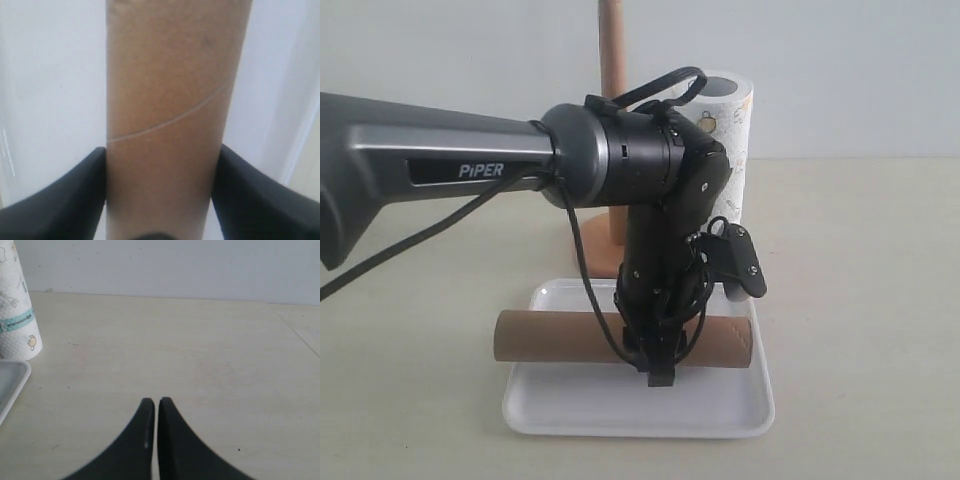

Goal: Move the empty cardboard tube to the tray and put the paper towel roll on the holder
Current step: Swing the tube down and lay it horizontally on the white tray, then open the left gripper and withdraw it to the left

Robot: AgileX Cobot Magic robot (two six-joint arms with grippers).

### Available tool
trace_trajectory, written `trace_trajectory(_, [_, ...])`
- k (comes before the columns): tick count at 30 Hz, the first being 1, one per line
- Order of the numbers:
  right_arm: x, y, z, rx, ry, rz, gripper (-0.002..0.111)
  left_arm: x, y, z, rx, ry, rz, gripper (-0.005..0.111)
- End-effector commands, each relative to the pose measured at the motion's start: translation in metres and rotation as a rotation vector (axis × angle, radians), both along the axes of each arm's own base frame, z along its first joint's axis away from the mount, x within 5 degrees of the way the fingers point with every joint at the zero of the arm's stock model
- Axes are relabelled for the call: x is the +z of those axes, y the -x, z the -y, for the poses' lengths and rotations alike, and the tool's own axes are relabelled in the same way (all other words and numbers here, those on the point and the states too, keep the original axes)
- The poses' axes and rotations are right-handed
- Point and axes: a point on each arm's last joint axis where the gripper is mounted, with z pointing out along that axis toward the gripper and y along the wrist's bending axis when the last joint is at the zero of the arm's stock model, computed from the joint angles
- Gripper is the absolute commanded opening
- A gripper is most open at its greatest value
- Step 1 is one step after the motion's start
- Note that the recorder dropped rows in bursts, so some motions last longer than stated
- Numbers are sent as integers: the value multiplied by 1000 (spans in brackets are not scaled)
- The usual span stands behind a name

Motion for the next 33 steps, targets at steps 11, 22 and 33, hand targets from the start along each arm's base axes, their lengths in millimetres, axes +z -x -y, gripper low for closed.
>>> trace_trajectory(11, [1, 0, 0, -3, -3, 15, 2, 4, -1, 3, 127, 46, 15, 68])
trace_trajectory(22, [1, 0, 0, -3, -6, 12, 2, 114, 2, 1, 141, 233, 135, 60])
trace_trajectory(33, [1, 0, 0, -3, -6, 12, 2, 146, 15, -4, 196, 346, 116, 5])
